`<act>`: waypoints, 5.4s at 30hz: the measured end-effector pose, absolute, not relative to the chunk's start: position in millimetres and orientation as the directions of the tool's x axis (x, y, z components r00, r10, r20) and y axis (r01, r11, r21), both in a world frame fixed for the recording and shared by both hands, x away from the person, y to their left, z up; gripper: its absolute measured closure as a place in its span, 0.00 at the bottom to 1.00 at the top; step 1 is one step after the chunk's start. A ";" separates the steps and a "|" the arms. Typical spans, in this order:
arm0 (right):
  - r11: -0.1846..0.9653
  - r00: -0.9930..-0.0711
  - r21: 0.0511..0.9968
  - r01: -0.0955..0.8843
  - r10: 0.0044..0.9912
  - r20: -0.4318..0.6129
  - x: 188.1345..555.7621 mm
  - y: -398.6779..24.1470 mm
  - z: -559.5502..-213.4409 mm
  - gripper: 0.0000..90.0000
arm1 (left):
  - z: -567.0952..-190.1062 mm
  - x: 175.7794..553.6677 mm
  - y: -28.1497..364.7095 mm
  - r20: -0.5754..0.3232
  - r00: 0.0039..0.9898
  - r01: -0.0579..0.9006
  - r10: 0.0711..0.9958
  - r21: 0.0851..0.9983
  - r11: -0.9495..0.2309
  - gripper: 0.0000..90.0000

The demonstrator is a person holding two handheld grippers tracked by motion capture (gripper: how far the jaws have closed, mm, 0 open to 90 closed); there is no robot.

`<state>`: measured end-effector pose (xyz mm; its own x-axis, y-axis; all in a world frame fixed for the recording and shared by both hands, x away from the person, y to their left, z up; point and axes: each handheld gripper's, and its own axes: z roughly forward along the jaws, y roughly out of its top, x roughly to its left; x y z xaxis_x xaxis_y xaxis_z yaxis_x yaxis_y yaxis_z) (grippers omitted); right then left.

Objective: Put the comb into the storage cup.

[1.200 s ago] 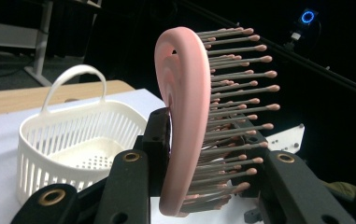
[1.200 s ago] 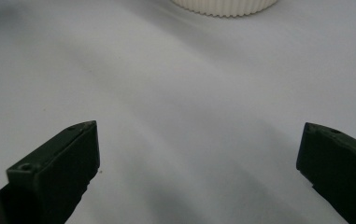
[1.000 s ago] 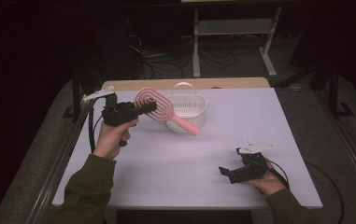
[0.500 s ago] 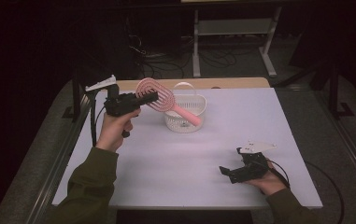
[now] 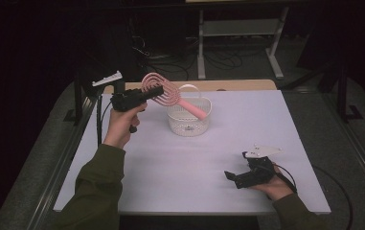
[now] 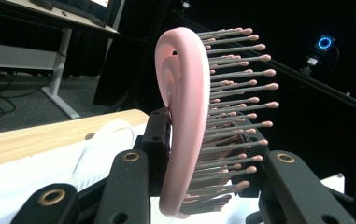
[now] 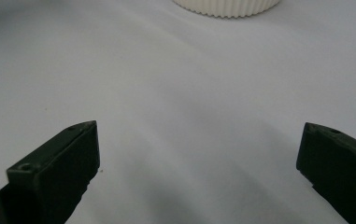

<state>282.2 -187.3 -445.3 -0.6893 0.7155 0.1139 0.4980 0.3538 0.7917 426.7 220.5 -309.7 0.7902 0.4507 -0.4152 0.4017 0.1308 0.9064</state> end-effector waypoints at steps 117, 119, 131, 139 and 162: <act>0.384 -0.712 0.786 0.484 0.696 0.098 282.0 -184.7 -447.0 0.00 | -383.3 452.7 196.7 -0.254 0.697 0.406 0.670 0.911 -0.078 0.52; 0.385 -0.713 0.787 0.482 0.694 0.097 281.8 -184.5 -447.1 0.00 | -382.0 451.4 197.2 -0.240 0.699 0.400 0.673 0.912 -0.090 0.51; 0.387 -0.716 0.789 0.477 0.692 0.093 280.8 -186.3 -447.6 0.00 | -376.7 444.4 197.5 -0.178 0.700 0.371 0.691 0.918 -0.139 0.42; 0.391 -0.716 0.786 0.478 0.692 0.091 282.2 -184.5 -447.4 0.00 | -377.8 439.9 198.8 -0.137 0.699 0.367 0.702 0.911 -0.188 0.31; 0.400 -0.719 0.783 0.476 0.690 0.084 283.1 -182.1 -447.5 0.00 | -385.0 406.0 212.6 -0.125 0.750 0.367 0.649 0.895 -0.253 0.12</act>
<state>283.1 -182.1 -447.5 -0.7187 0.6902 0.0844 0.4763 0.4003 0.7829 406.0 212.6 -385.0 0.7502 0.6494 -0.1246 0.3673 -0.2526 0.8951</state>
